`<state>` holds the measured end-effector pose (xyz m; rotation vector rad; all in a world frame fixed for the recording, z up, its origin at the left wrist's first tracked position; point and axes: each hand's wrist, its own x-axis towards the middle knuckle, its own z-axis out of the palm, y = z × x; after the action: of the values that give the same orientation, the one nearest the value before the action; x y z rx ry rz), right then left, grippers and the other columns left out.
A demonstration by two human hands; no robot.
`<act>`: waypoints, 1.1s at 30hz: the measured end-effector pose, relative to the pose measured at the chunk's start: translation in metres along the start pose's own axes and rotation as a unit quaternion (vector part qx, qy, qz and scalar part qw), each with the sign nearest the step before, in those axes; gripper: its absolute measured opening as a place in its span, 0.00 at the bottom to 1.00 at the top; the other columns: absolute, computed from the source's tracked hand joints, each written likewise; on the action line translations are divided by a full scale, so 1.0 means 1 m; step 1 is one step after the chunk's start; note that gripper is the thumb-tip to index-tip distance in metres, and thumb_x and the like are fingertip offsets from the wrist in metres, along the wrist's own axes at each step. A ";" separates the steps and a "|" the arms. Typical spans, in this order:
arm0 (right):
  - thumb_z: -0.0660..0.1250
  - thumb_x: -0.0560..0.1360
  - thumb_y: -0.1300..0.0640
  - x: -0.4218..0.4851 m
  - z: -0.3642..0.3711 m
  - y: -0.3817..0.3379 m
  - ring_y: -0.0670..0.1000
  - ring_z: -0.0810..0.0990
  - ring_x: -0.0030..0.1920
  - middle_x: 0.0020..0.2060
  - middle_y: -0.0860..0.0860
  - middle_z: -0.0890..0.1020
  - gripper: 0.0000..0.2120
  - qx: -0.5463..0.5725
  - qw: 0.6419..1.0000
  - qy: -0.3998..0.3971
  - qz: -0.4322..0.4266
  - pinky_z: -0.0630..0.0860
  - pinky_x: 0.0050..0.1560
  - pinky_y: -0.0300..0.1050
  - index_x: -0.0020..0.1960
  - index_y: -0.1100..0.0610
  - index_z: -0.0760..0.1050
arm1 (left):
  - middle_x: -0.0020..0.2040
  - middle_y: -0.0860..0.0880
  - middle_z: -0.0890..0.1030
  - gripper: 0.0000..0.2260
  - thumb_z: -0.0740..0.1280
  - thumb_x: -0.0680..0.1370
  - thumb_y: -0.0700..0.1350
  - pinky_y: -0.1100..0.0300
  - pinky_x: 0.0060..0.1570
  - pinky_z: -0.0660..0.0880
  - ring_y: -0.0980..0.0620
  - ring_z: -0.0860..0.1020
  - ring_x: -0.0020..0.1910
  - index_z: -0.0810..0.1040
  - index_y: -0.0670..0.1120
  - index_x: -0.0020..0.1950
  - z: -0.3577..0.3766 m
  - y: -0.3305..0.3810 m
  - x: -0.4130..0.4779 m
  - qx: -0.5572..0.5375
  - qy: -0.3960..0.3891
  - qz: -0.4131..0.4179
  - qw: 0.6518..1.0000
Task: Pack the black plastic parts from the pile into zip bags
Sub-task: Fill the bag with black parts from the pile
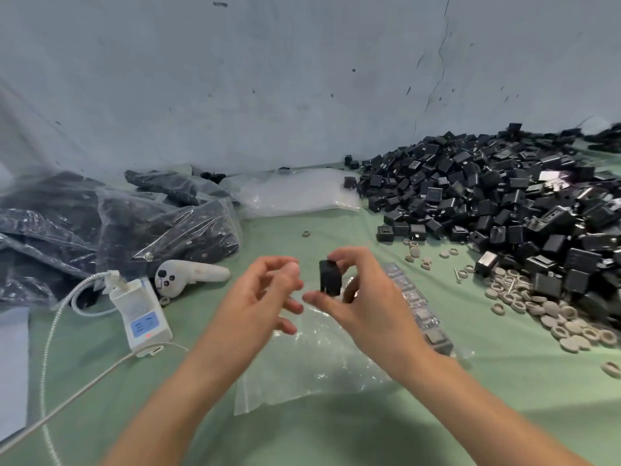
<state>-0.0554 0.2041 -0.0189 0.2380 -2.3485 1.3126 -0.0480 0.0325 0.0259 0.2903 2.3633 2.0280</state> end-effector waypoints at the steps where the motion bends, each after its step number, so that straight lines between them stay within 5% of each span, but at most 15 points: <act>1: 0.70 0.68 0.34 -0.002 0.003 0.000 0.41 0.75 0.35 0.48 0.37 0.73 0.23 -0.050 0.997 0.012 -0.052 0.74 0.36 0.42 0.57 0.38 0.65 | 0.47 0.51 0.84 0.18 0.67 0.71 0.60 0.59 0.37 0.80 0.55 0.81 0.39 0.78 0.52 0.57 0.006 -0.002 0.000 0.018 -0.014 -0.001 1.000; 5: 0.70 0.71 0.40 -0.006 0.007 0.001 0.50 0.77 0.33 0.49 0.43 0.72 0.21 -0.144 0.979 0.043 -0.140 0.76 0.30 0.50 0.58 0.46 0.66 | 0.49 0.60 0.84 0.11 0.72 0.76 0.53 0.67 0.44 0.76 0.59 0.81 0.44 0.76 0.60 0.56 0.017 -0.013 0.001 0.079 -0.053 0.012 0.995; 9: 0.61 0.72 0.31 -0.002 -0.002 0.001 0.46 0.76 0.33 0.48 0.43 0.73 0.27 -0.160 0.972 0.019 -0.170 0.77 0.30 0.48 0.65 0.46 0.66 | 0.48 0.55 0.85 0.10 0.69 0.78 0.44 0.63 0.45 0.78 0.56 0.83 0.46 0.77 0.57 0.57 0.005 -0.014 0.013 0.097 -0.007 0.019 0.995; 12: 0.60 0.76 0.33 0.008 -0.016 0.008 0.44 0.78 0.33 0.46 0.39 0.76 0.24 -0.082 0.993 0.008 -0.082 0.79 0.38 0.47 0.66 0.44 0.67 | 0.50 0.52 0.84 0.08 0.68 0.79 0.46 0.56 0.46 0.79 0.55 0.82 0.42 0.76 0.55 0.57 -0.037 -0.017 0.023 0.165 0.060 -0.037 0.984; 15: 0.61 0.79 0.42 0.021 -0.032 0.017 0.45 0.81 0.35 0.45 0.44 0.81 0.12 0.053 0.995 0.043 0.070 0.81 0.39 0.48 0.58 0.46 0.74 | 0.48 0.53 0.83 0.07 0.69 0.78 0.49 0.52 0.52 0.77 0.52 0.81 0.46 0.77 0.53 0.56 -0.084 -0.030 0.020 0.330 0.093 -0.099 0.934; 18: 0.62 0.82 0.49 0.029 -0.042 0.024 0.42 0.80 0.34 0.47 0.51 0.82 0.08 0.183 0.955 0.077 0.218 0.76 0.33 0.37 0.55 0.50 0.77 | 0.48 0.54 0.84 0.09 0.70 0.77 0.51 0.59 0.48 0.76 0.55 0.81 0.47 0.79 0.53 0.57 -0.101 -0.042 0.011 0.366 0.047 -0.139 0.919; 21: 0.63 0.81 0.54 0.036 -0.046 0.024 0.48 0.79 0.39 0.48 0.53 0.81 0.08 0.317 0.882 0.074 0.340 0.75 0.39 0.42 0.56 0.54 0.77 | 0.51 0.57 0.85 0.11 0.72 0.74 0.53 0.64 0.54 0.76 0.59 0.82 0.52 0.81 0.56 0.56 -0.095 -0.049 0.001 0.263 -0.088 -0.142 0.950; 27: 0.66 0.77 0.61 0.033 -0.050 0.023 0.56 0.77 0.49 0.53 0.62 0.76 0.17 0.512 0.747 0.072 0.418 0.78 0.50 0.45 0.64 0.62 0.72 | 0.52 0.57 0.85 0.09 0.71 0.78 0.50 0.73 0.47 0.75 0.58 0.83 0.51 0.82 0.55 0.57 -0.059 -0.067 -0.001 0.182 -0.146 -0.024 0.972; 33: 0.64 0.77 0.62 0.033 -0.055 0.030 0.59 0.77 0.61 0.61 0.64 0.73 0.17 0.527 0.745 0.071 0.404 0.80 0.59 0.51 0.65 0.63 0.72 | 0.47 0.62 0.83 0.07 0.65 0.74 0.57 0.61 0.50 0.78 0.60 0.82 0.49 0.82 0.62 0.48 -0.026 -0.071 0.017 0.321 -0.160 0.087 0.930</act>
<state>-0.0795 0.2683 -0.0016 -0.6248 -1.2720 2.8344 -0.0773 -0.0003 -0.0373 0.7898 2.7589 1.0603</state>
